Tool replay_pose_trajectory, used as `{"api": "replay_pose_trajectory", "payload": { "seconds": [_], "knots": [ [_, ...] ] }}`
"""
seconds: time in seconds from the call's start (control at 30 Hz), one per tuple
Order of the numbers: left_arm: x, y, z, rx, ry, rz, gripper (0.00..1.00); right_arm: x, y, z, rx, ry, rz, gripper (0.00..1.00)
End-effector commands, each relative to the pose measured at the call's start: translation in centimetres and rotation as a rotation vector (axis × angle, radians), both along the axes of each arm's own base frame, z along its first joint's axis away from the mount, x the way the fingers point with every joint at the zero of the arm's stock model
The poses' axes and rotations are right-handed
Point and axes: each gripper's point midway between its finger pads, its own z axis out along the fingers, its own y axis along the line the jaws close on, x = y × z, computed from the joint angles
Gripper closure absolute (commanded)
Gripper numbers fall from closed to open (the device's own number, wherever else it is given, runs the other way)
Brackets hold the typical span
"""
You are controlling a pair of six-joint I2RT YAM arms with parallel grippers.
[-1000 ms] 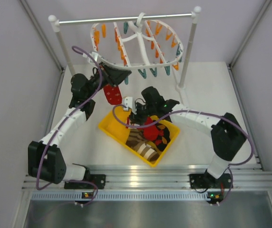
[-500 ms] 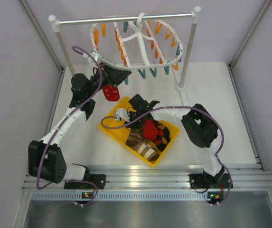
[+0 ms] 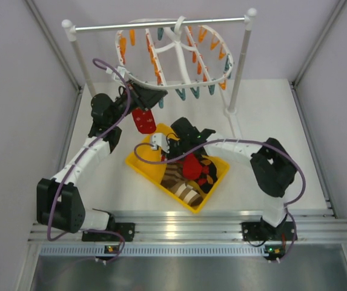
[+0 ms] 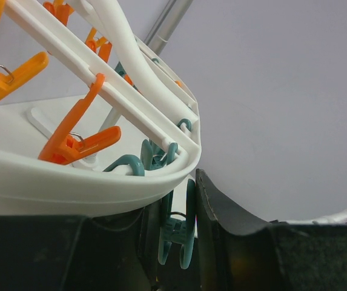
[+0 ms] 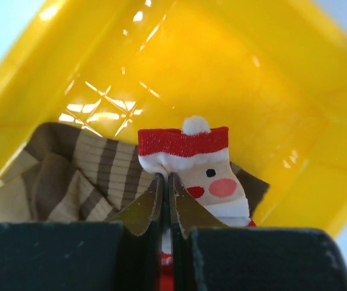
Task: Clip the socks to the hanger
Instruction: Pick up the sock from the bin, then clamp the sock onto the hanger.
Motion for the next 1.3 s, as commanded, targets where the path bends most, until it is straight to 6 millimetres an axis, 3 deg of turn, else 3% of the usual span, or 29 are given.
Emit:
{"api": "replay_pose_trajectory", "payload": {
  "seconds": [0.0, 0.03, 0.1, 0.13, 0.2, 0.23, 0.27, 0.37, 0.57, 0.83, 1.27],
  "knots": [
    [0.2, 0.3, 1.9, -0.022, -0.033, 0.002, 1.0, 1.2, 1.5, 8.8, 0.266, -0.09, -0.049, 1.0],
    [0.2, 0.3, 2.1, -0.024, -0.034, 0.003, 1.0, 1.1, 1.0, 8.7, 0.285, -0.059, -0.095, 1.0],
    [0.3, 0.4, 2.1, -0.028, -0.031, 0.007, 1.0, 2.5, 0.4, 12.2, 0.402, -0.105, -0.16, 1.0],
    [0.3, 0.4, 2.1, -0.029, -0.027, 0.007, 1.0, 2.4, -0.4, 11.8, 0.421, -0.057, -0.221, 1.0],
    [0.3, 0.4, 2.1, -0.03, -0.021, 0.007, 1.0, 3.7, -1.3, 16.0, 0.555, -0.118, -0.286, 1.0],
    [0.3, 0.4, 2.0, -0.032, -0.014, 0.009, 1.0, 3.5, -1.8, 16.0, 0.593, -0.069, -0.334, 1.0],
    [0.4, 0.4, 1.9, -0.034, -0.007, 0.011, 1.0, 3.5, -2.4, 18.1, 0.661, -0.093, -0.35, 1.0],
    [0.5, 0.5, 1.8, -0.044, 0.018, 0.018, 1.0, 3.8, -3.5, 21.5, 0.806, -0.125, -0.433, 1.0],
    [0.9, 0.8, 1.2, -0.056, 0.072, 0.042, 1.0, 4.9, -4.8, 25.5, 0.977, -0.142, -0.616, 1.0],
    [1.8, 1.2, 0.1, -0.069, 0.167, 0.084, 1.0, 4.5, -3.9, 28.5, 1.057, -0.192, -0.66, 1.0],
    [2.8, 1.7, -0.8, -0.035, 0.204, 0.145, 1.0, 3.1, -2.8, 29.7, 1.089, -0.248, -0.644, 1.0]
  ]
}}
